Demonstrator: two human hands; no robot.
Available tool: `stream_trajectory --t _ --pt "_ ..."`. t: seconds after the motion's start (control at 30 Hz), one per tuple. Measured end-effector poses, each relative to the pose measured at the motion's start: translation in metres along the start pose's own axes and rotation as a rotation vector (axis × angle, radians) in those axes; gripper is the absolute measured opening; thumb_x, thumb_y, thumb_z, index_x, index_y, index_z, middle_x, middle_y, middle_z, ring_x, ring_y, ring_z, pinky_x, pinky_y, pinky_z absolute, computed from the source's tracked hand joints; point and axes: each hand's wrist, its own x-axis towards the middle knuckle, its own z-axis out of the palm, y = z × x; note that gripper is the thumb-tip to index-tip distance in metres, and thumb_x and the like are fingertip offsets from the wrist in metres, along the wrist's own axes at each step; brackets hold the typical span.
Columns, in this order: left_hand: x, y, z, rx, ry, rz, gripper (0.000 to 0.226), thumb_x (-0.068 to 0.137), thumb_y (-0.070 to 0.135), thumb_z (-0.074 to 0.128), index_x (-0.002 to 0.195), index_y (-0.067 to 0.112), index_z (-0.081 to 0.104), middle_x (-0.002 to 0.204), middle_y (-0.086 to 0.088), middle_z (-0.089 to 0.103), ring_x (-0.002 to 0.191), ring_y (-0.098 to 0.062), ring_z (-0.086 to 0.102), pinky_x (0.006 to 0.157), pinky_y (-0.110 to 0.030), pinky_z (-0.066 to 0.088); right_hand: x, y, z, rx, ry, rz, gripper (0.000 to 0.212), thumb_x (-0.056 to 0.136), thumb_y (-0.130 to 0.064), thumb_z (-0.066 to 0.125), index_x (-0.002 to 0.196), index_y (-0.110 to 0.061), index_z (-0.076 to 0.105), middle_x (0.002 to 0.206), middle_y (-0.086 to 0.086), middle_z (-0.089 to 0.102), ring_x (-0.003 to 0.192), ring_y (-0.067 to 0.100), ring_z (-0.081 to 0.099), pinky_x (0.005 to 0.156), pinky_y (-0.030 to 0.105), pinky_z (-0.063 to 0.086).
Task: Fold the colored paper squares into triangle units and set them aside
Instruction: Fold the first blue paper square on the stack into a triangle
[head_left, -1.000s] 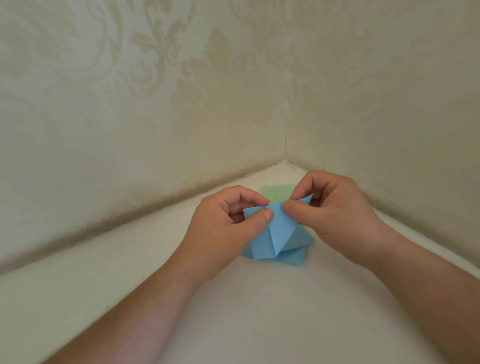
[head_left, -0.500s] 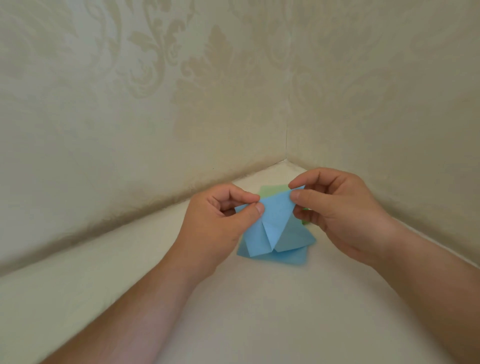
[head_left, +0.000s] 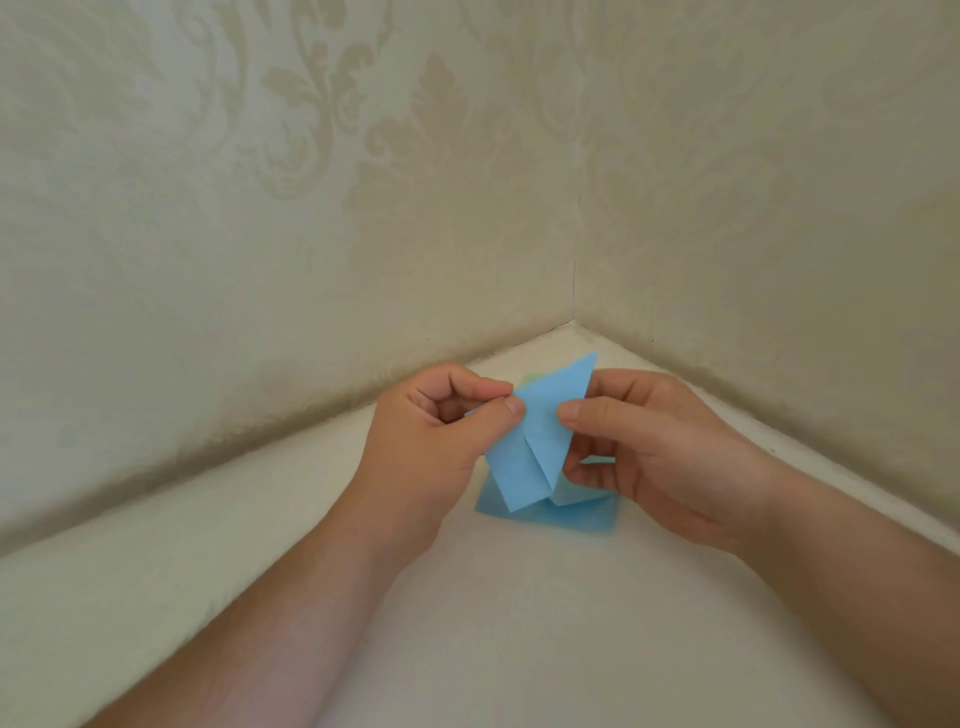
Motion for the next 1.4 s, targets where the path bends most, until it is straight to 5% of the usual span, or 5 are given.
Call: stream_trajectory --t 0.27,0.43,1.03,1.23,1.4 --pt "-0.0002 0.0004 0.0005 -0.063 0.028 -0.01 0.032 0.087 -0.002 0.075 0.069 0.025 0.075 0.079 -0.006 0.074 0.078 -0.019 0.069 0.077 -0.035 0.054 0.0006 -0.0004 0.0025 -0.049 0.07 -0.049 0.032 0.092 -0.011 0.07 0.062 -0.015 0.062 0.069 0.007 0.059 0.066 0.016 0.055 0.065 0.028 0.051" --pt "0.0011 -0.0011 0.0013 -0.11 0.058 -0.025 0.024 0.087 -0.001 0.074 0.076 0.02 0.074 0.079 -0.008 0.073 0.076 -0.019 0.069 0.07 -0.031 0.055 -0.0015 -0.0015 0.0068 -0.017 -0.01 -0.01 0.019 0.081 -0.027 0.076 0.068 -0.017 0.067 0.074 0.005 0.061 0.065 0.016 0.055 0.066 0.029 0.049" --pt "0.004 -0.0036 0.001 -0.132 0.164 0.024 0.027 0.086 0.001 0.076 0.073 0.024 0.076 0.078 -0.007 0.074 0.078 -0.021 0.069 0.077 -0.038 0.054 0.0024 0.0064 0.0068 -0.275 0.0 -0.11 0.026 0.093 -0.02 0.074 0.069 -0.014 0.066 0.065 0.001 0.063 0.063 0.014 0.057 0.066 0.028 0.051" --pt "0.0023 -0.0038 -0.0005 -0.114 0.15 0.022 0.019 0.079 0.008 0.084 0.076 0.025 0.076 0.077 -0.006 0.073 0.078 -0.022 0.068 0.079 -0.041 0.053 -0.0018 0.0028 0.0063 -0.258 -0.022 -0.083 0.018 0.081 -0.037 0.078 0.071 -0.021 0.074 0.069 0.001 0.066 0.064 0.015 0.058 0.065 0.028 0.05" --pt "0.0002 -0.003 0.0011 -0.06 0.1 0.044 0.027 0.086 -0.001 0.078 0.076 0.023 0.075 0.075 -0.001 0.073 0.071 -0.015 0.066 0.073 -0.035 0.053 0.0008 -0.0009 0.0057 -0.145 0.066 -0.109 0.028 0.09 -0.012 0.074 0.064 -0.019 0.069 0.066 0.004 0.059 0.062 0.016 0.053 0.059 0.022 0.048"
